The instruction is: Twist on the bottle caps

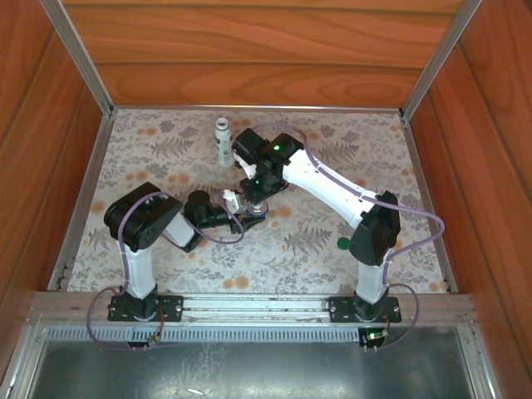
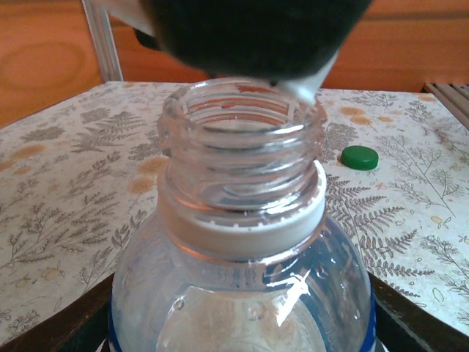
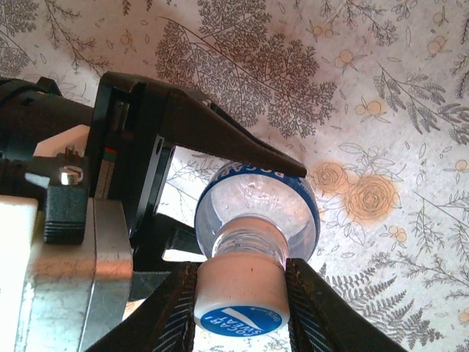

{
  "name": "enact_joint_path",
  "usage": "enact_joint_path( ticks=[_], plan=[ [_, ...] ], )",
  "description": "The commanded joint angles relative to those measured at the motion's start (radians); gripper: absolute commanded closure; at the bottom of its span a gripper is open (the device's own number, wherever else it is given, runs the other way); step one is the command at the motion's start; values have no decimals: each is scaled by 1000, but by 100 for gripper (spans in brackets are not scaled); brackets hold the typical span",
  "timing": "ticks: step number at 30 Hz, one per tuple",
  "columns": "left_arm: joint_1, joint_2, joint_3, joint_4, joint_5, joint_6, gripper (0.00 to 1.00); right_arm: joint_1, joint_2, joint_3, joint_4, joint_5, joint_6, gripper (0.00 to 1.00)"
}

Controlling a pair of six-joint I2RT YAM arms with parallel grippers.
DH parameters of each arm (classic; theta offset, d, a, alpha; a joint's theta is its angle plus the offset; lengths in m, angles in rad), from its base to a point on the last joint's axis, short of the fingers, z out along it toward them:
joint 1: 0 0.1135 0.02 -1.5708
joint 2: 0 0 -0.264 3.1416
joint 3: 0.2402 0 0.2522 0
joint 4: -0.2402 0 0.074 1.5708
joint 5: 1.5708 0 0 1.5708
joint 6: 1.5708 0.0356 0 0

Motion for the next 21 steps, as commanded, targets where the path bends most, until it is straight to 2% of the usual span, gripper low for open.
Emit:
enact_joint_path(
  ticks=[1, 21],
  plan=[
    [-13, 2, -6, -98, 7, 14, 36, -11, -2, 16, -63, -6, 15, 64],
    [-19, 0, -2, -121, 0, 33, 36, -13, 93, 100, -111, -7, -16, 63]
  ],
)
